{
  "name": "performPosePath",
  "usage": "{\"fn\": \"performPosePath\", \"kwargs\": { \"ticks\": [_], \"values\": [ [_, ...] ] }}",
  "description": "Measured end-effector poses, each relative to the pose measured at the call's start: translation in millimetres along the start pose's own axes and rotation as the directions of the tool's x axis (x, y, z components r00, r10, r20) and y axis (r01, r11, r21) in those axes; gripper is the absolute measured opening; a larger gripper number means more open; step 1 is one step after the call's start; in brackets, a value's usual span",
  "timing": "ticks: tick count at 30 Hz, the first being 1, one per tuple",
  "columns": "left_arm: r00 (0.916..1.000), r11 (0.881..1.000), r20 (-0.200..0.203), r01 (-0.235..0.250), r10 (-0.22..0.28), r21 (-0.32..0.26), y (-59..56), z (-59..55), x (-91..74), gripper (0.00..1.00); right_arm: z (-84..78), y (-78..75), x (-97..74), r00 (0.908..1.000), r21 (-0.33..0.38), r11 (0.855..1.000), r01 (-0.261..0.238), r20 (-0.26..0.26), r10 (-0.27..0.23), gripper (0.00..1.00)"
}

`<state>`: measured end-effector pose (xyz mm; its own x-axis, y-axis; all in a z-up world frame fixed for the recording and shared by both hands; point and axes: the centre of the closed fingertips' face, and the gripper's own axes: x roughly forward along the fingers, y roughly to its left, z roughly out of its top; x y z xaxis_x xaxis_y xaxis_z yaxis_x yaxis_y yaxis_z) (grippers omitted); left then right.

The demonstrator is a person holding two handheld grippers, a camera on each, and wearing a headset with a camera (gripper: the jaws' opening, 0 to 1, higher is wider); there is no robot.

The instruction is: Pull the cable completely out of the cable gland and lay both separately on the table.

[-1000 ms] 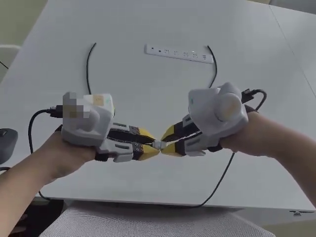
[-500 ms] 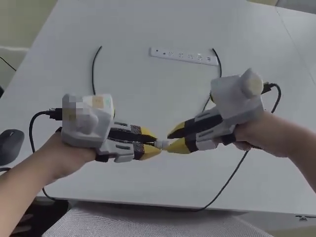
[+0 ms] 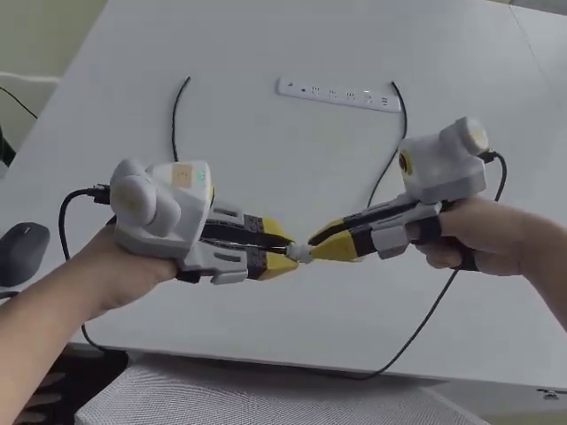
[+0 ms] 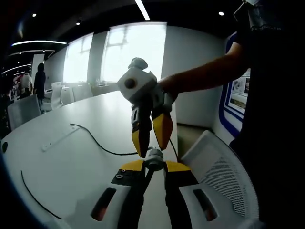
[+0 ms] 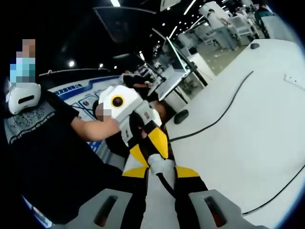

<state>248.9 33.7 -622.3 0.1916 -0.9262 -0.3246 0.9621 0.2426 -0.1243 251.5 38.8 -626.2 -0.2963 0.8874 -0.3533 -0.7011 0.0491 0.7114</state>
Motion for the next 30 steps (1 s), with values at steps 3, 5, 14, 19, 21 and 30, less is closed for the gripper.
{"fn": "performPosePath", "kwargs": {
  "ticks": [3, 5, 14, 19, 21, 30],
  "values": [
    [1.0, 1.0, -0.002, 0.0, 0.0, 0.001, 0.4, 0.6, 0.2, 0.15, 1.9, 1.2, 0.8, 0.999, 0.042, 0.998, -0.044, 0.012, 0.044, 0.15],
    [1.0, 1.0, -0.007, 0.0, 0.0, 0.003, 0.3, 0.1, 0.5, 0.15, 0.8, 2.2, 1.6, 0.9978, 0.058, 0.996, -0.067, 0.009, 0.066, 0.15],
    [0.9999, 1.0, -0.013, -0.005, 0.006, 0.01, -1.5, 1.3, 0.7, 0.15, -2.3, 7.6, 4.5, 0.9899, 0.104, 0.985, -0.141, 0.0, 0.142, 0.1],
    [0.9999, 1.0, -0.012, -0.008, 0.008, 0.008, -1.6, 1.3, -0.3, 0.15, -1.5, 8.4, 4.8, 0.9897, 0.091, 0.986, -0.142, -0.003, 0.143, 0.09],
    [0.9999, 1.0, -0.011, -0.008, 0.008, 0.006, -2.1, 1.4, -0.1, 0.15, -2.0, 10.1, 4.2, 0.9901, 0.062, 0.988, -0.139, -0.01, 0.14, 0.08],
    [0.9999, 0.999, -0.015, -0.004, 0.003, -0.041, -1.8, -1.7, -2.2, 0.15, -2.9, 14.5, 7.4, 0.9984, -0.106, 0.993, -0.042, -0.042, 0.038, 0.07]
  ]
}}
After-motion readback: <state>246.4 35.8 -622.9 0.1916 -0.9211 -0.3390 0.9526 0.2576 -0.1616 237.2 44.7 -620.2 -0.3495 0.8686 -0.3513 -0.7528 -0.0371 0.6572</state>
